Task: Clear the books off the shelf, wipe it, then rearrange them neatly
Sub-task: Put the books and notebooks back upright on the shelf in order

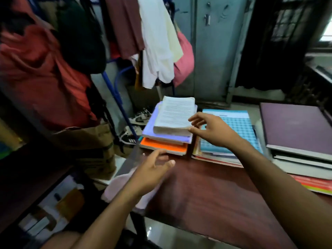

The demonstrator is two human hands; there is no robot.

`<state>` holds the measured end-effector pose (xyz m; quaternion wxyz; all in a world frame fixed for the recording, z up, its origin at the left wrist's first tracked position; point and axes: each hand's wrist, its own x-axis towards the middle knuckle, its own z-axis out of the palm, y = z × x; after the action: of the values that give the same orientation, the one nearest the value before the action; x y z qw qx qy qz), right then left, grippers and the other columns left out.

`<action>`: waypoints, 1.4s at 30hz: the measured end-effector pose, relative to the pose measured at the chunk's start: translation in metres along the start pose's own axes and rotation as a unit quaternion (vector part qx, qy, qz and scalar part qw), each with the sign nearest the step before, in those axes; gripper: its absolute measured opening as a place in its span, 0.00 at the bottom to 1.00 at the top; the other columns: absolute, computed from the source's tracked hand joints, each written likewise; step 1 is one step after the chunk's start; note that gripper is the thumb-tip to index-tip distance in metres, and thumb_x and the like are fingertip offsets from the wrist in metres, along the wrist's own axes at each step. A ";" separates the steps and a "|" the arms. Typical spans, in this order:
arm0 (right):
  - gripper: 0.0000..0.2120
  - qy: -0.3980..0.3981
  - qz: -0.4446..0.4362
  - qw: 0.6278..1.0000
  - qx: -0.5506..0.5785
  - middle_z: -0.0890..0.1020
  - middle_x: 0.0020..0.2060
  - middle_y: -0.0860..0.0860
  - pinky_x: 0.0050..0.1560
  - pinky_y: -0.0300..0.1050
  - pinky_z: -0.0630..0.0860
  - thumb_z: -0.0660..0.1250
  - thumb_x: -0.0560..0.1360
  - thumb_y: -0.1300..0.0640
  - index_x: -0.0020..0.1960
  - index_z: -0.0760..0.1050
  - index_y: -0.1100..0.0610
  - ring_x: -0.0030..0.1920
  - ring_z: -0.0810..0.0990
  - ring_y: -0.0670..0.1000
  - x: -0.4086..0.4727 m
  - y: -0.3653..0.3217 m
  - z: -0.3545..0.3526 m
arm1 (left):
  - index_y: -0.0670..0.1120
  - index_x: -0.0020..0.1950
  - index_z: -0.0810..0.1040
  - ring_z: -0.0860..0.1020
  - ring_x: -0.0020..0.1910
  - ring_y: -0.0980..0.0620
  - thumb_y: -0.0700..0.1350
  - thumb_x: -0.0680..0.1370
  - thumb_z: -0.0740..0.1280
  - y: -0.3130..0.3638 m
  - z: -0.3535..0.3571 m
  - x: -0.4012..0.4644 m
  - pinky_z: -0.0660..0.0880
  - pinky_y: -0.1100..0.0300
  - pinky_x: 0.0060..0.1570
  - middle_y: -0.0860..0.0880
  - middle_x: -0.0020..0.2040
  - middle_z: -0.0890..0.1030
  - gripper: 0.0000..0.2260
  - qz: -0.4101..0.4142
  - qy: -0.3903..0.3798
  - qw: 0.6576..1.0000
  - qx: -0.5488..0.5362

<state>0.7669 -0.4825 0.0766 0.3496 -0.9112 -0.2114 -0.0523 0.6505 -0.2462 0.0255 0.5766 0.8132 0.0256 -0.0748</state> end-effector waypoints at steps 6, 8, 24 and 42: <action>0.23 -0.020 0.095 0.980 -0.174 0.82 0.59 0.56 0.60 0.49 0.74 0.72 0.75 0.42 0.63 0.77 0.57 0.60 0.79 0.57 0.055 0.056 -0.058 | 0.52 0.73 0.68 0.79 0.59 0.65 0.44 0.78 0.74 0.028 0.091 0.039 0.73 0.69 0.59 0.56 0.64 0.75 0.26 0.041 -0.115 0.992 -0.019; 0.35 -0.054 0.157 0.962 -0.217 0.80 0.62 0.57 0.63 0.54 0.74 0.66 0.71 0.28 0.65 0.75 0.56 0.62 0.78 0.59 0.080 0.079 -0.066 | 0.52 0.76 0.67 0.75 0.65 0.58 0.53 0.73 0.76 0.028 0.108 0.049 0.72 0.62 0.67 0.52 0.66 0.69 0.34 0.050 -0.083 0.995 0.026; 0.63 -0.183 0.302 0.908 -0.224 0.69 0.76 0.56 0.71 0.57 0.68 0.55 0.58 0.12 0.77 0.67 0.57 0.72 0.71 0.59 0.088 0.129 -0.060 | 0.60 0.77 0.61 0.74 0.62 0.60 0.54 0.73 0.77 -0.001 0.105 0.043 0.75 0.60 0.62 0.58 0.70 0.68 0.37 0.039 -0.032 0.994 0.101; 0.45 -0.169 0.339 0.904 -0.200 0.75 0.70 0.58 0.59 0.53 0.75 0.49 0.75 0.23 0.74 0.71 0.57 0.60 0.79 0.62 -0.087 0.021 -0.002 | 0.64 0.75 0.60 0.81 0.59 0.48 0.45 0.77 0.63 -0.042 0.031 -0.057 0.77 0.41 0.63 0.52 0.64 0.81 0.29 -0.076 0.153 0.984 -0.058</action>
<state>0.6969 -0.5287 0.0442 0.1154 -0.9739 0.0695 0.1829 0.5860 -0.2587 -0.0154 0.6051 0.7757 0.1794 0.0082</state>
